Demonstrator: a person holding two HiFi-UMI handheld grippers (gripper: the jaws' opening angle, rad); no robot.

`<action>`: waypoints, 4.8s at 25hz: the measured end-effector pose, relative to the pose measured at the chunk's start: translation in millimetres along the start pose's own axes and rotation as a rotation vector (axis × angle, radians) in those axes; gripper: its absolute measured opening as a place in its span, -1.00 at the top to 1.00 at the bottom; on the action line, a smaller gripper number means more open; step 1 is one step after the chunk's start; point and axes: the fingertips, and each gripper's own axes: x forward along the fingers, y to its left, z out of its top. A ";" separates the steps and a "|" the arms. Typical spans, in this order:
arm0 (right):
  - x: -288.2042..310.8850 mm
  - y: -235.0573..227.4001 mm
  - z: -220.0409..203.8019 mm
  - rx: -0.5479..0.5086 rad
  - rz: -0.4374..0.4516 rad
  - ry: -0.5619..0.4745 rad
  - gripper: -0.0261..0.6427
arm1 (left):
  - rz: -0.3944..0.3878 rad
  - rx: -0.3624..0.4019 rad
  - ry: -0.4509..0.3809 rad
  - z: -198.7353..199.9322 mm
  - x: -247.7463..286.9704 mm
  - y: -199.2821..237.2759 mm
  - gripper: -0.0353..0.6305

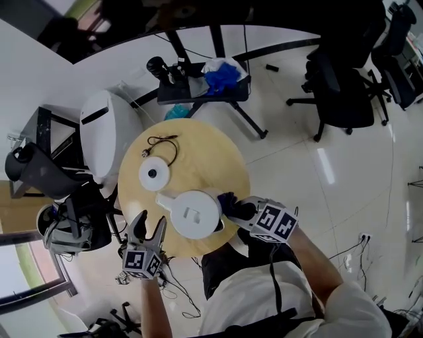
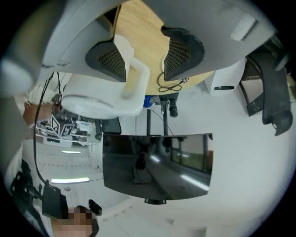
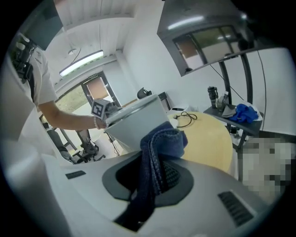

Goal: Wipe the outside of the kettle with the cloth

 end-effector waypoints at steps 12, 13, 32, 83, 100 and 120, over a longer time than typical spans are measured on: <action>-30.0 30.1 53.5 -0.068 0.053 -0.131 0.73 | 0.050 -0.149 0.118 52.4 11.5 -78.1 -0.24; -34.3 35.1 60.7 -0.088 0.060 -0.139 0.73 | 0.055 -0.181 0.128 49.5 12.4 -79.0 -0.24; 64.1 -44.3 -59.6 0.208 0.091 0.043 0.73 | -0.048 -0.192 0.152 51.3 17.3 -88.6 -0.01; -2.7 -18.3 88.6 -0.547 0.474 0.195 0.73 | -0.040 -0.208 0.211 45.2 22.1 -94.9 -0.04; 92.1 -89.4 -7.0 -0.695 0.687 0.569 0.72 | -0.028 -0.218 0.196 55.6 27.0 -101.6 -0.04; 50.4 -33.4 115.5 -1.095 0.807 0.533 0.73 | -0.008 -0.227 0.195 47.7 38.0 -97.9 -0.04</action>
